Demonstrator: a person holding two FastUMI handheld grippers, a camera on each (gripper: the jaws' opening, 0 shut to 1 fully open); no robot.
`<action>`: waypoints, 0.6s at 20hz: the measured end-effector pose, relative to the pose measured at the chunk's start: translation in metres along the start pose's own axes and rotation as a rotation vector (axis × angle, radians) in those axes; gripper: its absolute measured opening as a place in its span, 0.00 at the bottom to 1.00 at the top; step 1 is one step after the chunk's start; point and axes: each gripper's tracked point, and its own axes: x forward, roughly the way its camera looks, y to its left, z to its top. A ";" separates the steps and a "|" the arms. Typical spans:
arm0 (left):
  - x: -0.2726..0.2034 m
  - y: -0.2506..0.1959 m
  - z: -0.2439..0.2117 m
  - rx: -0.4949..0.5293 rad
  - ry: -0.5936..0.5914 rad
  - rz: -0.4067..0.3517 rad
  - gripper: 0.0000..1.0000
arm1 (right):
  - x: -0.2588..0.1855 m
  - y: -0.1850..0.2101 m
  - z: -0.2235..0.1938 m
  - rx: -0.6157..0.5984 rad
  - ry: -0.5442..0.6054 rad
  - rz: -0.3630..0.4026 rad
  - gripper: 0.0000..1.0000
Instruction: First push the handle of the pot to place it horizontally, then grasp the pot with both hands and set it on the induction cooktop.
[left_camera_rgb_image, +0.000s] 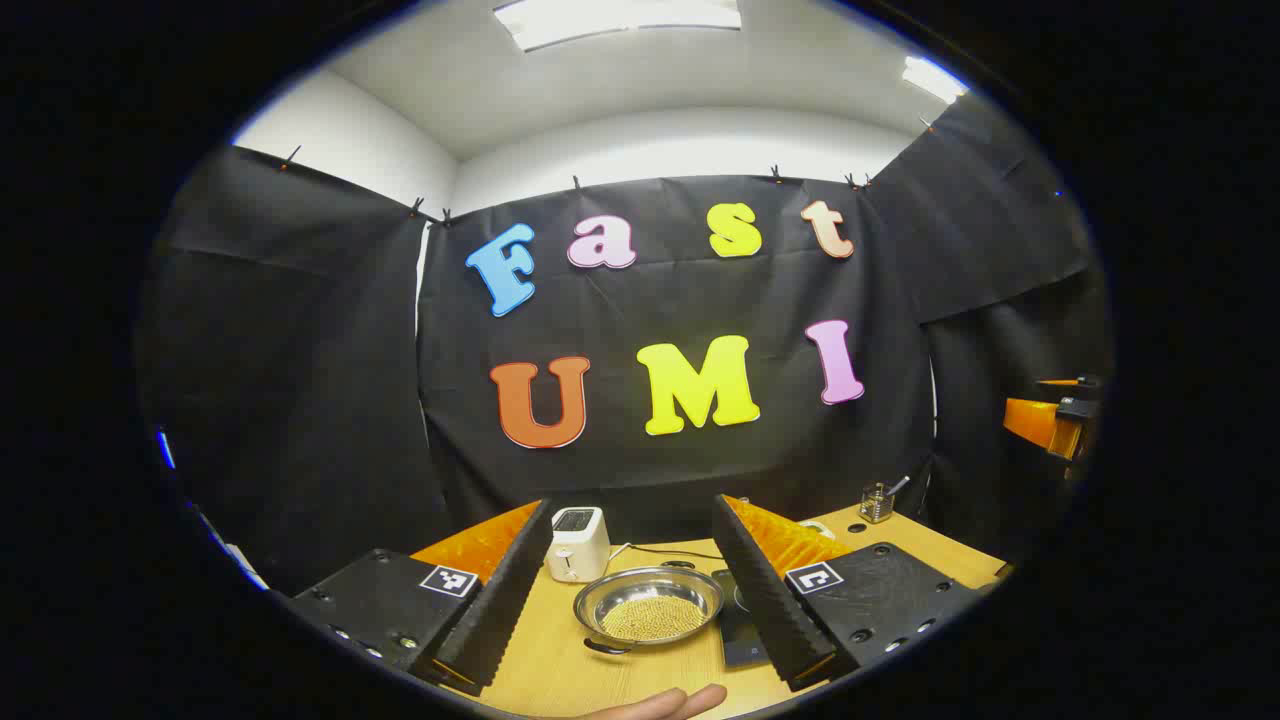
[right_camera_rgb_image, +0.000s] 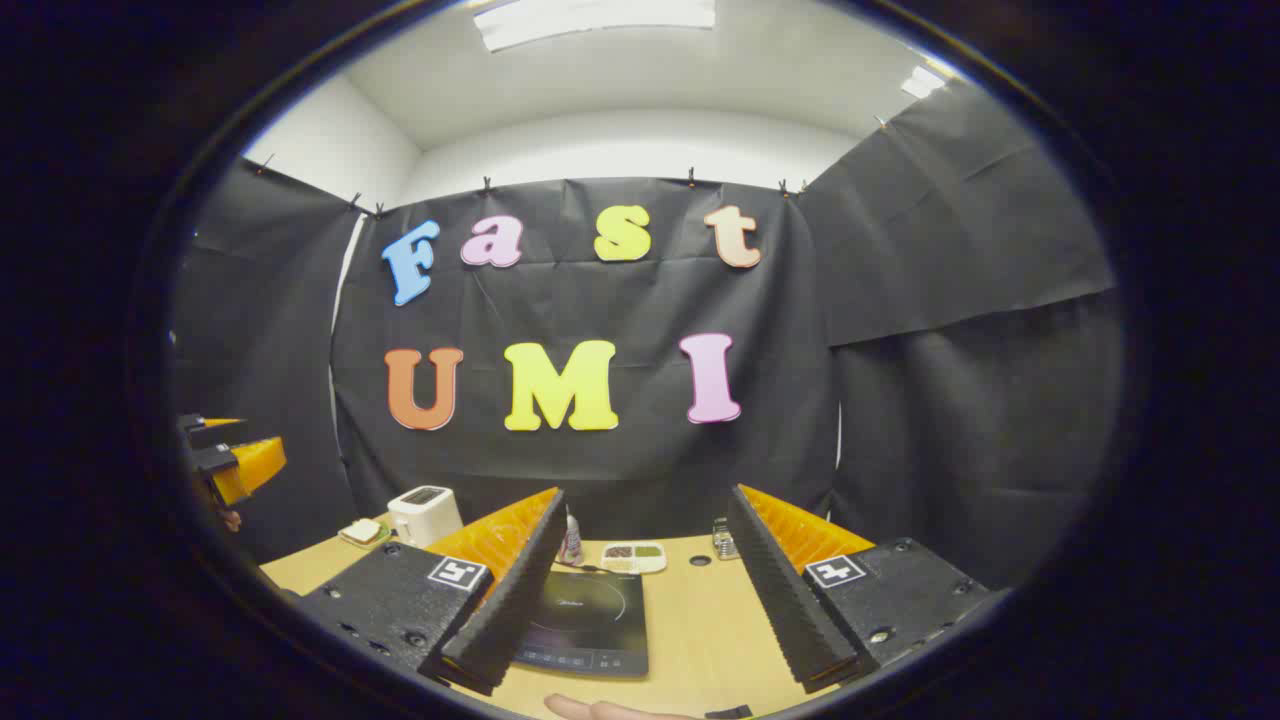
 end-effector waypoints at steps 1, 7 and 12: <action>-0.001 -0.008 0.000 -0.010 0.004 -0.017 0.96 | 0.001 -0.003 -0.001 0.001 0.000 -0.001 0.97; -0.006 -0.018 0.012 -0.049 -0.029 -0.026 0.96 | 0.002 -0.020 -0.002 -0.015 -0.005 -0.028 0.96; -0.002 -0.011 0.006 -0.056 -0.011 -0.006 0.95 | 0.001 -0.018 -0.003 -0.004 -0.009 -0.018 0.96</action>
